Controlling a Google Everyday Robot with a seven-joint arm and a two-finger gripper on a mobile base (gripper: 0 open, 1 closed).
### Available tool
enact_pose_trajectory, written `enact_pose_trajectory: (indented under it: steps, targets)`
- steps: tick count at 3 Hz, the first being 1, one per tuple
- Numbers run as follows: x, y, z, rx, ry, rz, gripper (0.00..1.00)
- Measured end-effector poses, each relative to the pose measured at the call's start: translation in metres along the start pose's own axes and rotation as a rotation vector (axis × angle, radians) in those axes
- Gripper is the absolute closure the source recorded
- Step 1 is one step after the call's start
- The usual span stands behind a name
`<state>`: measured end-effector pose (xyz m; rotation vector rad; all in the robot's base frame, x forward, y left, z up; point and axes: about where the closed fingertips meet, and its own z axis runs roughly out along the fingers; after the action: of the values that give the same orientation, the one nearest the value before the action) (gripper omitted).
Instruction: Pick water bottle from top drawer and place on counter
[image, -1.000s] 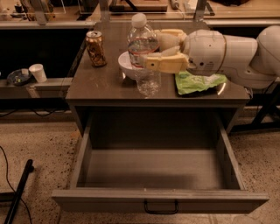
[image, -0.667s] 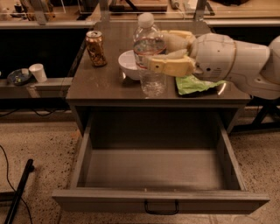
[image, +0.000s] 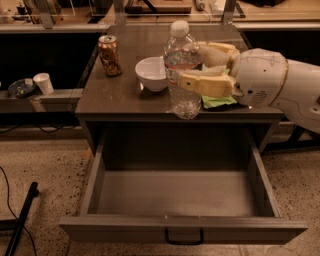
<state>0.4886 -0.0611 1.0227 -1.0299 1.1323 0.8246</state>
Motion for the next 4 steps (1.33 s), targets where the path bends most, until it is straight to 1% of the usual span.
enact_pose_trajectory:
  steps: [1, 3, 4]
  targets:
    - [-0.0014, 0.0016, 0.0002, 0.003, -0.012, -0.001, 1.0]
    - [-0.0054, 0.0035, 0.0001, 0.001, -0.06, -0.01, 1.0]
    - [-0.0054, 0.0035, 0.0001, 0.001, -0.06, -0.01, 1.0]
